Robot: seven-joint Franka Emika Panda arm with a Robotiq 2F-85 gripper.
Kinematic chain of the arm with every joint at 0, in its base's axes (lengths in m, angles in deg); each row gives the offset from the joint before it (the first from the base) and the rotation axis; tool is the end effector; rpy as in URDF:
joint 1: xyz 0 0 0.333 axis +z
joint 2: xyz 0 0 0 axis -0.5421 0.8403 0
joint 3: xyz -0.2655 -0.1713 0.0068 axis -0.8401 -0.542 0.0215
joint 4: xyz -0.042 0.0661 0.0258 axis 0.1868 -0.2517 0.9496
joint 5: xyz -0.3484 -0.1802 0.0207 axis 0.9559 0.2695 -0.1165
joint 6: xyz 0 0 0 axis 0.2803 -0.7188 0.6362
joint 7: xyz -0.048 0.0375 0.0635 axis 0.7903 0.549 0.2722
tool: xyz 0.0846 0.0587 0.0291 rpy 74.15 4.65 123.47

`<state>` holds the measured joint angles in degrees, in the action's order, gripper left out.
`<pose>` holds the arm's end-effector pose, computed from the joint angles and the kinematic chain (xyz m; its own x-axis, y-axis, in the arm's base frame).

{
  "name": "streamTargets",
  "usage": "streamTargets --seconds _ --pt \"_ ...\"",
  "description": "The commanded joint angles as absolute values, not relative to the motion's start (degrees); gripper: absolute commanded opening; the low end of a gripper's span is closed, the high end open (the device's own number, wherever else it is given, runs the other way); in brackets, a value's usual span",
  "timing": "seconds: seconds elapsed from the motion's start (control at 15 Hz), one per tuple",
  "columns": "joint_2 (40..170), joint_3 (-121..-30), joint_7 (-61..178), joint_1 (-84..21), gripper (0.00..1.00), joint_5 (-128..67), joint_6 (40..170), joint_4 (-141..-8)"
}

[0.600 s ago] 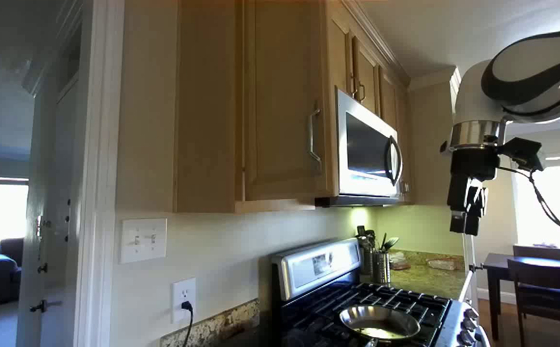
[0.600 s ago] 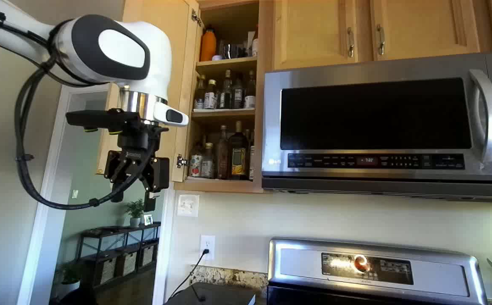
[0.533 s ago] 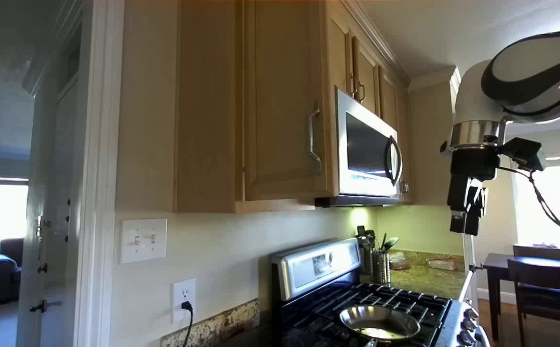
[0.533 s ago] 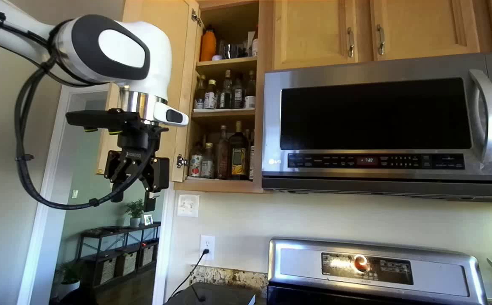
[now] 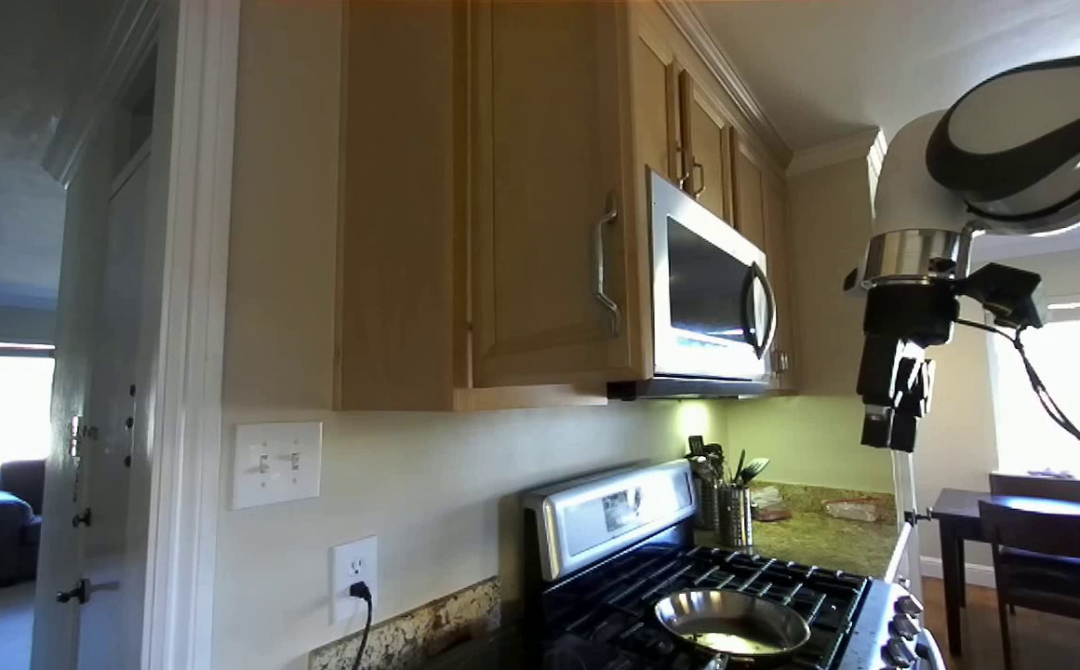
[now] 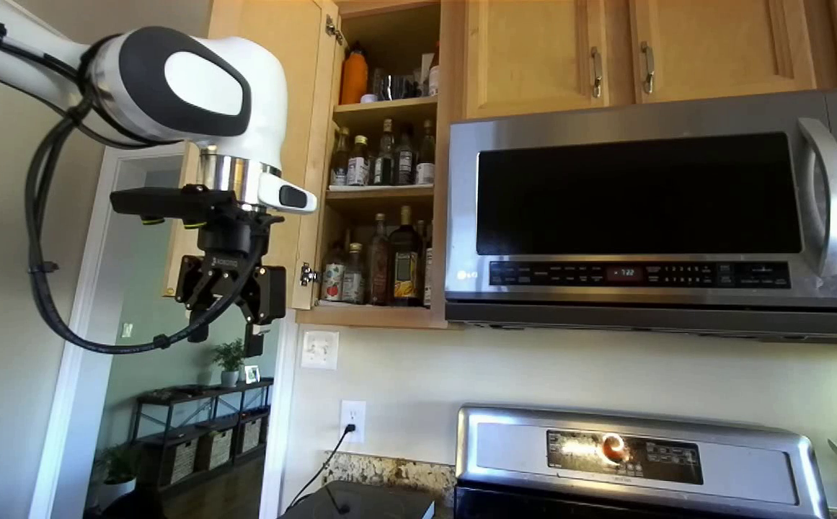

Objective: Close the open cabinet door

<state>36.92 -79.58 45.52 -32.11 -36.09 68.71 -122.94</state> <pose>0.2874 -0.0433 0.5886 0.9842 0.0422 0.1718 0.0661 -0.9886 -0.1356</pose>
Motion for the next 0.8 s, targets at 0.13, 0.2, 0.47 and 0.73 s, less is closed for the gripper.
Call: streamTargets --seconds 0.13,0.2,0.47,0.73 --pt "38.1 -75.06 45.15 -29.14 1.0 -40.27 74.62 -119.69" --pt "38.38 -74.03 45.1 -28.49 1.0 -40.96 76.44 -118.99" --pt "39.86 -70.47 45.34 -25.31 1.0 -43.6 81.74 -116.09" --pt "41.59 -67.97 45.22 -21.88 1.0 -46.5 85.53 -113.43"
